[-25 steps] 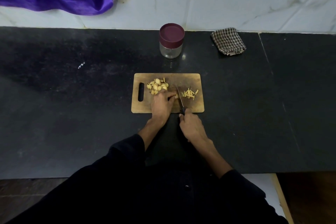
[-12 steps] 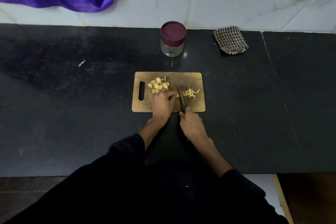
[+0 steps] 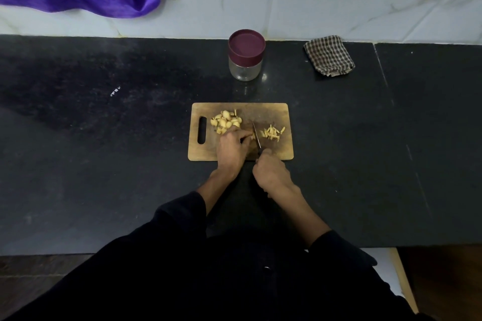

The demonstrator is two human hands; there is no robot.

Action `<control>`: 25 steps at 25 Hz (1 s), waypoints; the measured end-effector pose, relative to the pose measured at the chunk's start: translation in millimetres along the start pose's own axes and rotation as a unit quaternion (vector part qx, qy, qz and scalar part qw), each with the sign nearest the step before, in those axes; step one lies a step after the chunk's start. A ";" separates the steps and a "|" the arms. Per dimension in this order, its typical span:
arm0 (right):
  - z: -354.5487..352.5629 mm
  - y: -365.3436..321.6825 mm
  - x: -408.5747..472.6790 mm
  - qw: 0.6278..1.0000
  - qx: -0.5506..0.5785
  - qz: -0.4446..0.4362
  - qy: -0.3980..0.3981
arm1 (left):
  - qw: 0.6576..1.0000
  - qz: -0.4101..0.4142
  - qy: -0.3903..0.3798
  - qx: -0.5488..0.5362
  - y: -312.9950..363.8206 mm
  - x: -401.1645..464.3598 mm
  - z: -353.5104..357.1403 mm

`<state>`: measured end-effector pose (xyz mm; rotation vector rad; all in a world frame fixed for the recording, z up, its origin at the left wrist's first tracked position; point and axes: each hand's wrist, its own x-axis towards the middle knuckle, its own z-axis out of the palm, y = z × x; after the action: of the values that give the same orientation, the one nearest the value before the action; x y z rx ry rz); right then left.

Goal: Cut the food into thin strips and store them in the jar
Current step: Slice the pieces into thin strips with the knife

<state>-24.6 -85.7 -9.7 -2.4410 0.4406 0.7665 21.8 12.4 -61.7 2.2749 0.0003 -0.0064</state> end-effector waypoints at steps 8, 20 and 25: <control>-2.4 15.8 -1.8 0.998 0.017 0.004 0.060 | 1.000 -0.004 0.010 0.006 -0.5 -2.0 1.7; 5.4 12.6 -8.4 0.998 0.047 -0.034 0.022 | 1.000 -0.006 0.009 -0.005 -3.0 -2.5 4.8; 6.7 8.8 -6.8 0.999 0.008 -0.019 0.026 | 1.000 -0.005 0.009 -0.002 -3.7 -2.6 4.6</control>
<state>-36.7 -87.9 -13.8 -2.4514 0.4179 0.6822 19.2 11.3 -67.5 2.2704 0.0224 0.0087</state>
